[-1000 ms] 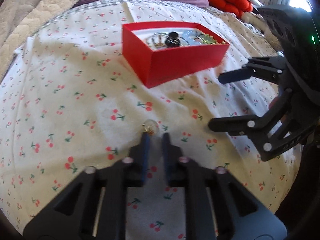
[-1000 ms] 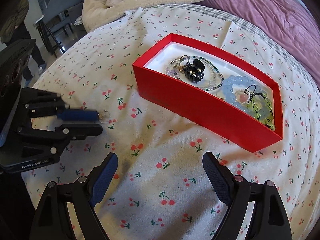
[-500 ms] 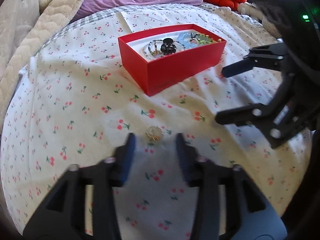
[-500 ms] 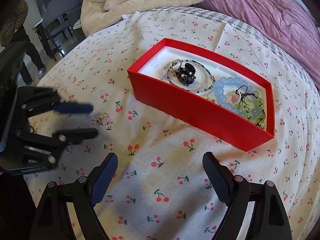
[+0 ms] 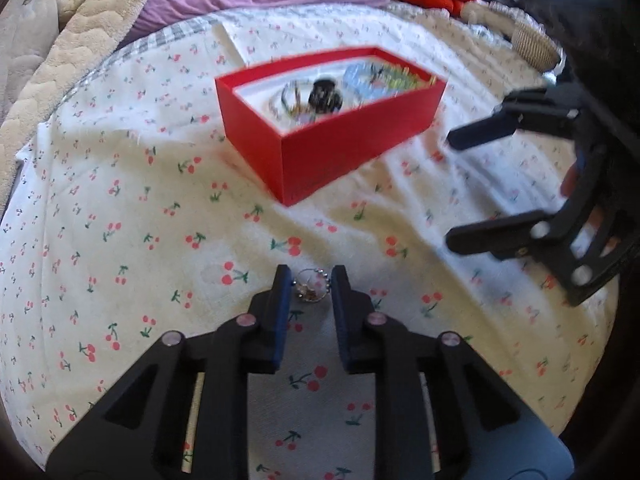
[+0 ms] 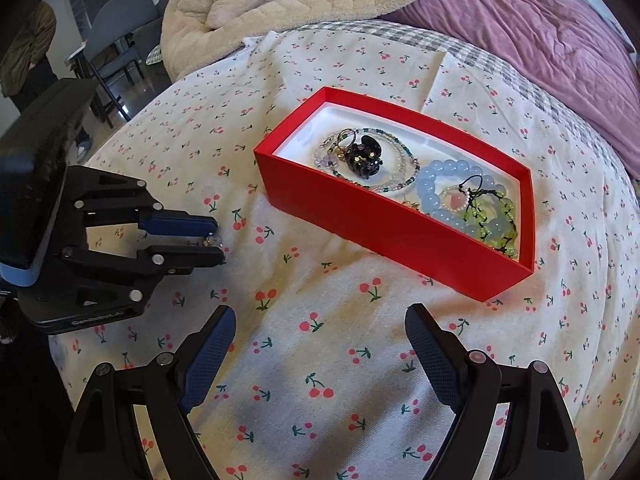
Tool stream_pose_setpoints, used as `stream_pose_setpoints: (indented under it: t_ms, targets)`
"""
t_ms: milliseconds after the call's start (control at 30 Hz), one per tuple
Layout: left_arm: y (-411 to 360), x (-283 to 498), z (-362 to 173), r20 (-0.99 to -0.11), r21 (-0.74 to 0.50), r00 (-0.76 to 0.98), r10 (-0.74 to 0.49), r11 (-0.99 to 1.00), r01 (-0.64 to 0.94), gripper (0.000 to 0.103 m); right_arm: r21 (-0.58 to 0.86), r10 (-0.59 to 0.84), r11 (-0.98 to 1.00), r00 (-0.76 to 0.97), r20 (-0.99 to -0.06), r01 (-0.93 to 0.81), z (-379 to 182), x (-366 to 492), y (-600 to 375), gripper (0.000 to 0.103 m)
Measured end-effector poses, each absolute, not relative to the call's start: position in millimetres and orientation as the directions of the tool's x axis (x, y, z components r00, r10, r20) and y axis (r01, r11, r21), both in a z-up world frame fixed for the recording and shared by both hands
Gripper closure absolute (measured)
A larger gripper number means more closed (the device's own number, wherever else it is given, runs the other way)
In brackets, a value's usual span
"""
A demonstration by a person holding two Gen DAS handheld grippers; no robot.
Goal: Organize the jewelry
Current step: 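Grasp the gold earring with the right tool while the left holds the ring, then carry both pieces over the red box and open both tools inside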
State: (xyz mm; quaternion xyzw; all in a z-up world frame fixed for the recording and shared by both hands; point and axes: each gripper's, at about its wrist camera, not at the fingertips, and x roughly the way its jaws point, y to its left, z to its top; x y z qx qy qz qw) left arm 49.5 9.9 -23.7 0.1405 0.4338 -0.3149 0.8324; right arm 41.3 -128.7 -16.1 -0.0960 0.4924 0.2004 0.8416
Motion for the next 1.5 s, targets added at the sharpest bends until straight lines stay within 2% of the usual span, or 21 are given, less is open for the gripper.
stream_pose_setpoints:
  t_ms: [200, 400, 567, 633, 700, 767, 800, 933, 1000, 1133, 1200, 1500]
  targets:
    - [16, 40, 4, -0.752, -0.079, 0.454, -0.479, 0.748, 0.659, 0.081, 0.034, 0.244, 0.901, 0.443, -0.863, -0.432, -13, 40, -128, 0.015]
    - [33, 42, -3, -0.781, -0.055, 0.466, -0.415, 0.79, 0.611, 0.081, 0.072, 0.288, 0.888, 0.427, -0.857, -0.454, -14, 38, -116, 0.015]
    - [52, 45, -12, -0.799, -0.053, 0.469, -0.377, 0.82, 0.57, 0.081, 0.165, 0.379, 0.842, 0.344, -0.859, -0.514, -22, 41, -90, 0.016]
    - [58, 45, -12, -0.802, -0.046, 0.476, -0.36, 0.832, 0.553, 0.081, 0.188, 0.412, 0.826, 0.342, -0.845, -0.532, -25, 42, -81, 0.021]
    - [64, 45, -12, -0.805, -0.046, 0.479, -0.348, 0.843, 0.536, 0.081, 0.22, 0.44, 0.811, 0.318, -0.84, -0.542, -31, 46, -70, 0.039]
    - [69, 46, -11, -0.807, -0.048, 0.482, -0.341, 0.851, 0.523, 0.081, 0.239, 0.453, 0.805, 0.302, -0.839, -0.543, -38, 49, -63, 0.049]
    - [72, 46, -11, -0.808, -0.049, 0.482, -0.339, 0.854, 0.518, 0.081, 0.238, 0.451, 0.804, 0.298, -0.842, -0.544, -42, 51, -57, 0.053]
    - [76, 45, -12, -0.812, -0.056, 0.477, -0.335, 0.859, 0.508, 0.081, 0.211, 0.434, 0.809, 0.316, -0.843, -0.549, -48, 53, -49, 0.056]
    - [77, 44, -12, -0.815, -0.057, 0.474, -0.333, 0.86, 0.507, 0.081, 0.205, 0.432, 0.814, 0.33, -0.84, -0.544, -47, 55, -48, 0.066]
    - [78, 43, -11, -0.816, -0.056, 0.475, -0.33, 0.862, 0.504, 0.081, 0.188, 0.415, 0.825, 0.347, -0.841, -0.532, -50, 61, -45, 0.078]
    - [79, 43, -11, -0.816, -0.055, 0.477, -0.328, 0.865, 0.5, 0.081, 0.174, 0.407, 0.829, 0.361, -0.839, -0.531, -50, 60, -45, 0.092]
    - [74, 46, -6, -0.816, -0.047, 0.482, -0.32, 0.867, 0.496, 0.081, 0.168, 0.41, 0.829, 0.374, -0.832, -0.534, -44, 58, -50, 0.095]
